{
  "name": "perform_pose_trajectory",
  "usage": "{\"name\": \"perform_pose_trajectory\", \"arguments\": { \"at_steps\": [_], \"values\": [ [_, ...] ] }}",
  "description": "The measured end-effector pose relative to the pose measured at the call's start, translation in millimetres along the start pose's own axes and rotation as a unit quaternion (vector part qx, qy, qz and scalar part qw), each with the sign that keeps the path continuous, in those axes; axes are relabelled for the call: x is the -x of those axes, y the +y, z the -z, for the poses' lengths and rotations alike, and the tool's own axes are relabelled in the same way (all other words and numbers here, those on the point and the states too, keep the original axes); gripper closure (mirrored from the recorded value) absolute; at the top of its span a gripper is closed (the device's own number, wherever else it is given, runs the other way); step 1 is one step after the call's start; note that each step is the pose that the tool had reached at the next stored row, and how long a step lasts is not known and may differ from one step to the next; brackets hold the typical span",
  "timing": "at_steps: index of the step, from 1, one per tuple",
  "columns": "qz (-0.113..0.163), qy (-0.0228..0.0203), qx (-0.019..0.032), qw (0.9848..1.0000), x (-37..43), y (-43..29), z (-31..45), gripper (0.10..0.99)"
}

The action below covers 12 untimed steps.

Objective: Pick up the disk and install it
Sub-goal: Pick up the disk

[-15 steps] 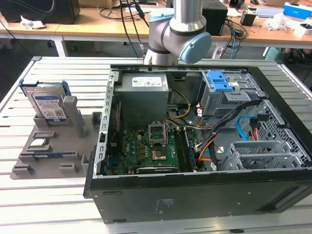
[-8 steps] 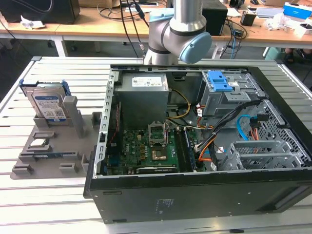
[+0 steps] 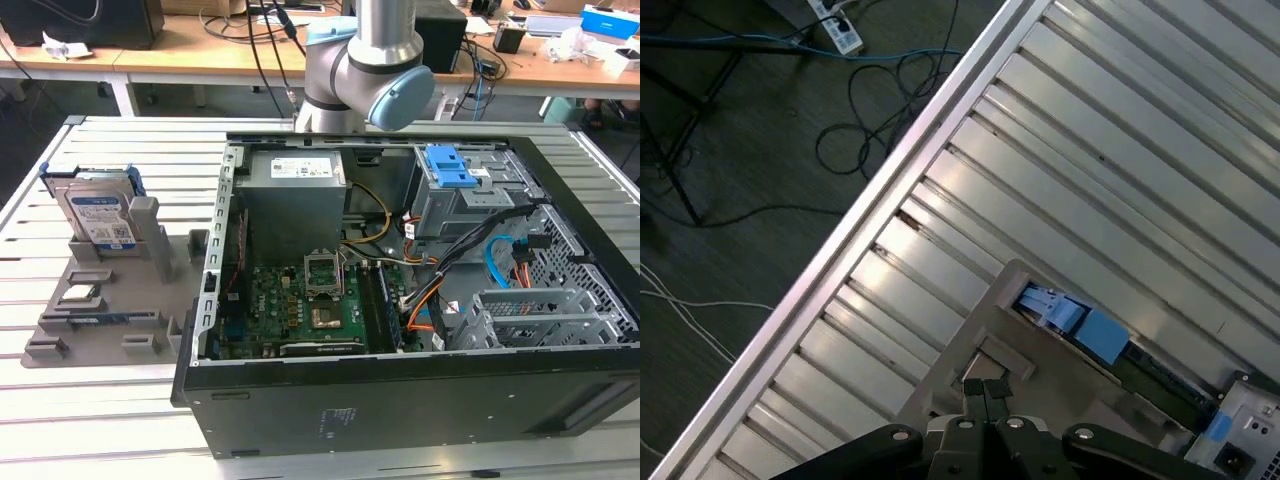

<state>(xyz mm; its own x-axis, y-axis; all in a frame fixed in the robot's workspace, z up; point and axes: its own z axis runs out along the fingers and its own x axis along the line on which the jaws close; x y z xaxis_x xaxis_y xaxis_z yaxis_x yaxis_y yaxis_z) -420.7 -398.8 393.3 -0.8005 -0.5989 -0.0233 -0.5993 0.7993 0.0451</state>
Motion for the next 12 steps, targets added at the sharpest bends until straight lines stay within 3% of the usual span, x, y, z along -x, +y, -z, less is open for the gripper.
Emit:
{"name": "perform_pose_trajectory", "arguments": {
  "at_steps": [5,12],
  "values": [
    [0.022,0.001,0.0005,0.9997,0.0,0.0,0.0,0.98],
    [0.067,0.003,0.0016,0.9978,0.0,0.0,0.0,0.98]
  ]
}}
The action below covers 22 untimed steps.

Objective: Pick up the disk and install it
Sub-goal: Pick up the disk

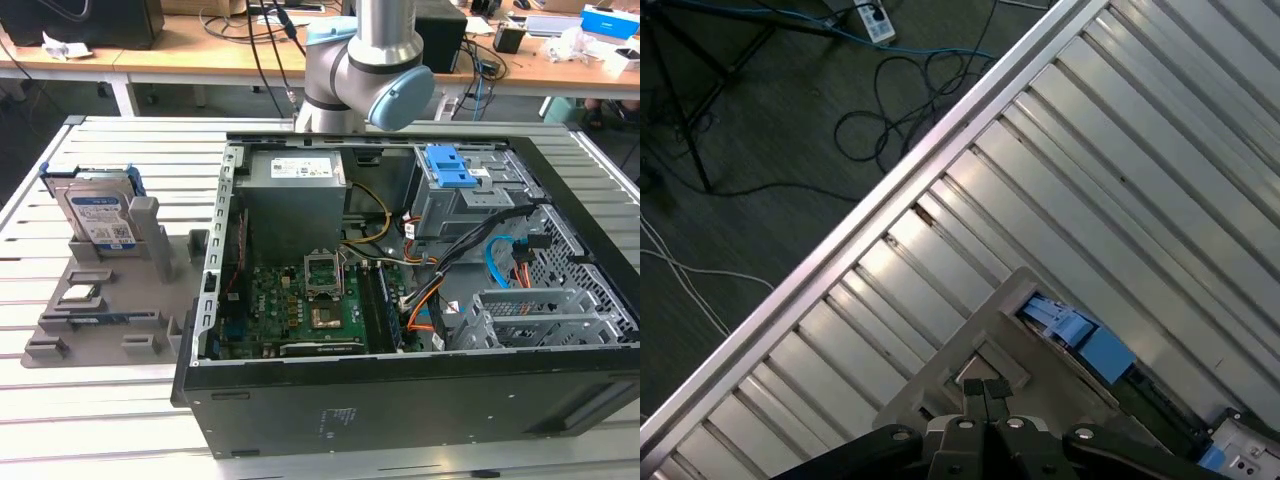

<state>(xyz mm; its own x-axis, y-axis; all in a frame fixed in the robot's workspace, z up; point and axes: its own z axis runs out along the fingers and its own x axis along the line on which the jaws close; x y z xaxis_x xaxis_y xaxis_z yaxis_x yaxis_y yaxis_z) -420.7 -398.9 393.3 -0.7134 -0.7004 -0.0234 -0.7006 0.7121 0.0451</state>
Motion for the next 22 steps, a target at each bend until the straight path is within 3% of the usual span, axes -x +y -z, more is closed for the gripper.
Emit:
{"name": "perform_pose_trajectory", "arguments": {
  "at_steps": [9,22],
  "values": [
    [0.039,0.0018,0.0009,0.9992,0.0,0.0,0.0,0.98],
    [0.073,0.0033,0.0017,0.9973,0.0,0.0,0.0,0.98]
  ]
}}
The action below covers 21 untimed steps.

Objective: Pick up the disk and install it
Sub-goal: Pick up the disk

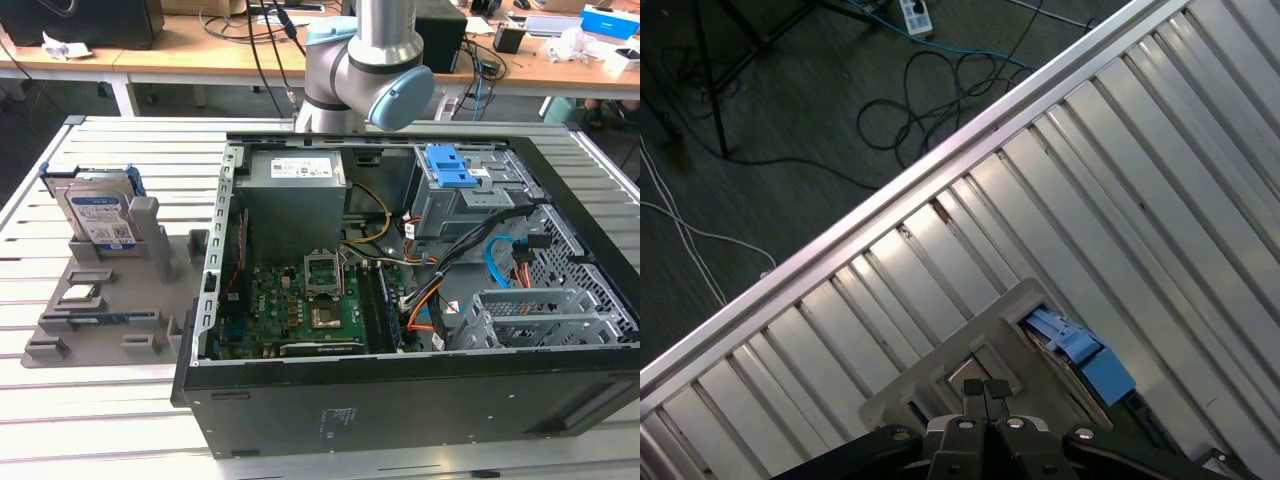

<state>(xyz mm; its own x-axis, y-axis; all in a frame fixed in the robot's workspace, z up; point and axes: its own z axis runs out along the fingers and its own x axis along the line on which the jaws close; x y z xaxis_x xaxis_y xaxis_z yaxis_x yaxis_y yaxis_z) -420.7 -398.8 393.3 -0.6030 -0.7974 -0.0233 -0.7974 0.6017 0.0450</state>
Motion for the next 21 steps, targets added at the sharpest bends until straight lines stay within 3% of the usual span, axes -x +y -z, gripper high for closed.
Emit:
{"name": "perform_pose_trajectory", "arguments": {
  "at_steps": [9,21],
  "values": [
    [0.026,0.0011,0.0006,0.9997,0.0,0.0,0.0,0.98],
    [0.061,0.0027,0.0014,0.9982,0.0,0.0,0.0,0.98]
  ]
}}
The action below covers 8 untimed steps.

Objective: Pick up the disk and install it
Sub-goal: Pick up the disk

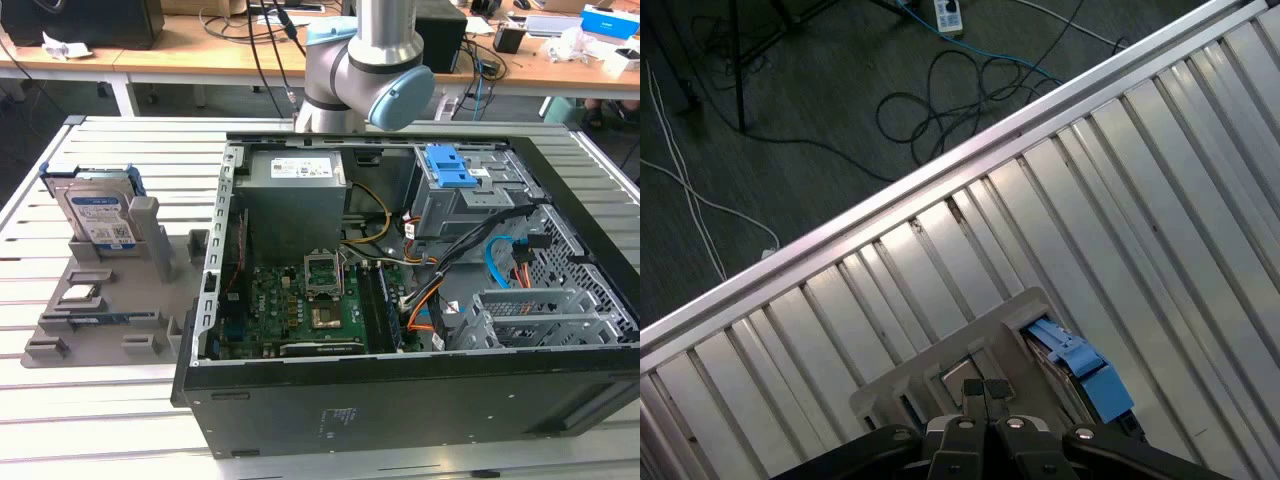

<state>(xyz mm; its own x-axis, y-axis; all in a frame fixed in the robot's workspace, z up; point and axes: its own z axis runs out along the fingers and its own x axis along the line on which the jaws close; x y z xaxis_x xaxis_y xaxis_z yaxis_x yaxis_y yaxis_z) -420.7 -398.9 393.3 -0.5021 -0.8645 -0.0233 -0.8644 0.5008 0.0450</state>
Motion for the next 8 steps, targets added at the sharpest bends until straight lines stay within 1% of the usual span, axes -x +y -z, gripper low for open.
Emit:
{"name": "perform_pose_trajectory", "arguments": {
  "at_steps": [5,8],
  "values": [
    [0.015,0.0007,0.0004,0.9999,0.0,0.0,0.0,0.98],
    [0.03,0.0013,0.0007,0.9996,0.0,0.0,0.0,0.98]
  ]
}}
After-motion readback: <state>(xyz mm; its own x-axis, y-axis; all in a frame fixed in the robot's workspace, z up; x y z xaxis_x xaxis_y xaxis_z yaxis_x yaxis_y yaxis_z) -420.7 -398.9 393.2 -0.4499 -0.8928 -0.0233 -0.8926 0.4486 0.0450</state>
